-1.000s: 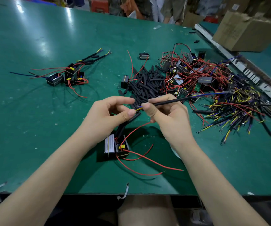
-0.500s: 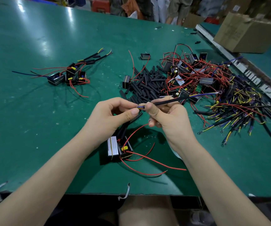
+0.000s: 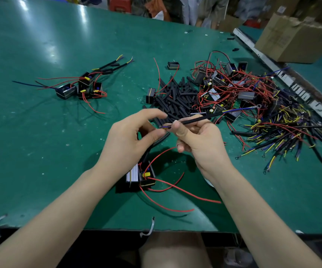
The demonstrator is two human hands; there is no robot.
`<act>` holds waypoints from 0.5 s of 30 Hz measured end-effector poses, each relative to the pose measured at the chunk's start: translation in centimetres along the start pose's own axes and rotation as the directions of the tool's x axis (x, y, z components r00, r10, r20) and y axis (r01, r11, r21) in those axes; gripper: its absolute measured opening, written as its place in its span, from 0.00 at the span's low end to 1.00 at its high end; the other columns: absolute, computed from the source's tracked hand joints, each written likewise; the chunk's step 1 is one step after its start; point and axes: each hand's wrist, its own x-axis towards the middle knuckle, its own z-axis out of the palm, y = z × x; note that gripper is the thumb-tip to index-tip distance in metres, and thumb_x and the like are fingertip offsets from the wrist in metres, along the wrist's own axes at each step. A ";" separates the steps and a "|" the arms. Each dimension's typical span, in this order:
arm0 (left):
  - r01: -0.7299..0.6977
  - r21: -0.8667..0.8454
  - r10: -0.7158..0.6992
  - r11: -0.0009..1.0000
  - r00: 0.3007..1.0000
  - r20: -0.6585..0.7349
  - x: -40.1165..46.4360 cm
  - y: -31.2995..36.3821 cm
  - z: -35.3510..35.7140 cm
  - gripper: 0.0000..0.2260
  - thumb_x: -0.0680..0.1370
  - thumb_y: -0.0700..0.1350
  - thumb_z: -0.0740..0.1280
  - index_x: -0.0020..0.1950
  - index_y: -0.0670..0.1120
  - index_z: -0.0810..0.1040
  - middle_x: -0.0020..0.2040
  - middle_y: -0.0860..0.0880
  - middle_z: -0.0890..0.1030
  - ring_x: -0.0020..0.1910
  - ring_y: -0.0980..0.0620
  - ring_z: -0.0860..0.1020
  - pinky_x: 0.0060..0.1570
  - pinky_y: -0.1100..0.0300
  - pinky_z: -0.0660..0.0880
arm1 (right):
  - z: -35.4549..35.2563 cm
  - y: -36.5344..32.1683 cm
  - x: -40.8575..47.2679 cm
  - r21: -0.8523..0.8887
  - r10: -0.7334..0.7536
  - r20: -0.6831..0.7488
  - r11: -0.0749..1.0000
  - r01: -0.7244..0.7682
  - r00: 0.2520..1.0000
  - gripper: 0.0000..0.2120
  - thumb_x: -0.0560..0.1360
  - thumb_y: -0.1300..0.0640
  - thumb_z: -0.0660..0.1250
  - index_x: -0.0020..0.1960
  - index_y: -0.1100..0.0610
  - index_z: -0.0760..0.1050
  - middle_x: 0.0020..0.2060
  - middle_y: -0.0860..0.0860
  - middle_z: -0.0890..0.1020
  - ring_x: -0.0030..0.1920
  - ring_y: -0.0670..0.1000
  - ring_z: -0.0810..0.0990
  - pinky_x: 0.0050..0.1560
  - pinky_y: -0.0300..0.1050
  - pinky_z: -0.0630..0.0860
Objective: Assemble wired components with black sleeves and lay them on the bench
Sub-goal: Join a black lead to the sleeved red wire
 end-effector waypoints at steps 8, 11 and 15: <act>-0.075 0.154 0.076 0.985 0.997 -0.001 0.2 0.0 0.1 0.07 0.73 0.43 0.72 0.50 0.45 0.84 0.36 0.51 0.77 0.37 0.59 0.73 0.40 0.74 0.66 | 0.0 0.0 -0.1 -0.045 0.007 -0.020 0.999 -0.008 1.000 0.19 0.64 0.51 0.72 0.47 0.62 0.74 0.31 0.47 0.82 0.21 0.44 0.70 0.25 0.33 0.68; -0.089 0.204 0.089 0.975 0.996 0.008 0.3 -0.2 0.1 0.06 0.73 0.43 0.72 0.47 0.43 0.84 0.37 0.51 0.77 0.38 0.59 0.73 0.40 0.74 0.66 | 0.0 0.1 -0.2 -0.093 -0.010 -0.053 0.996 0.005 0.999 0.12 0.64 0.50 0.72 0.42 0.57 0.76 0.31 0.46 0.82 0.24 0.43 0.73 0.29 0.34 0.72; -0.086 0.226 0.087 0.970 0.996 0.004 0.2 -0.1 0.0 0.06 0.74 0.45 0.71 0.47 0.43 0.84 0.39 0.49 0.80 0.38 0.57 0.74 0.41 0.67 0.69 | 0.1 0.1 -0.2 -0.185 -0.076 -0.051 0.980 0.066 0.996 0.09 0.68 0.55 0.73 0.42 0.58 0.77 0.30 0.45 0.81 0.29 0.39 0.76 0.32 0.31 0.71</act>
